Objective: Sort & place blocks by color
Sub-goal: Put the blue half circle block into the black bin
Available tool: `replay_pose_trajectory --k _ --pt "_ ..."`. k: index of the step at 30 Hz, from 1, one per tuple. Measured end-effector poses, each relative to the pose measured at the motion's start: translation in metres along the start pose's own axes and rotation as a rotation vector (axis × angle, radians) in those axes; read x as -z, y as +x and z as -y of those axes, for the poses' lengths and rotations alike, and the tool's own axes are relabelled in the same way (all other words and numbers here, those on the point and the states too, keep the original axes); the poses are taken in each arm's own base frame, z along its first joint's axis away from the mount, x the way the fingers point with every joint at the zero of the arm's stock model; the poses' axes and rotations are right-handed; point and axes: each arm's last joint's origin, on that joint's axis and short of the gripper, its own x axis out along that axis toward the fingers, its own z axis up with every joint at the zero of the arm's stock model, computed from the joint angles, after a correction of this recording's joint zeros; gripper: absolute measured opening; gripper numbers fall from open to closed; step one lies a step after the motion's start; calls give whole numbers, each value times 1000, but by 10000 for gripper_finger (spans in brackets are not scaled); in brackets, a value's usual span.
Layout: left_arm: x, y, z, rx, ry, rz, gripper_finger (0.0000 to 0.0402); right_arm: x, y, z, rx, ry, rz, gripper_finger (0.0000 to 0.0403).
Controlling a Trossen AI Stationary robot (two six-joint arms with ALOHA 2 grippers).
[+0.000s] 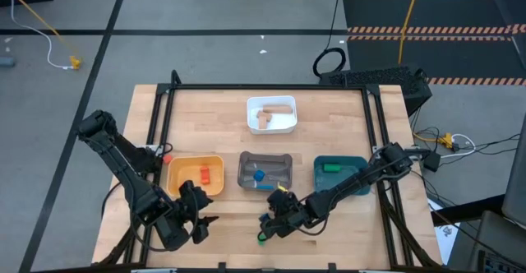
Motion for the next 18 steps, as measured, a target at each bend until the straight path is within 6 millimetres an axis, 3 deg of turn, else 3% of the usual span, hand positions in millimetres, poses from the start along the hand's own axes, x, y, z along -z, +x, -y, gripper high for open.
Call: replay_pose_trajectory --k 11,18 --pt "0 0 0 0 1 0 271 8 -4 -3 6 -95 40 279" --pt "0 0 0 -1 0 1 271 14 -8 -5 21 -26 123 279"
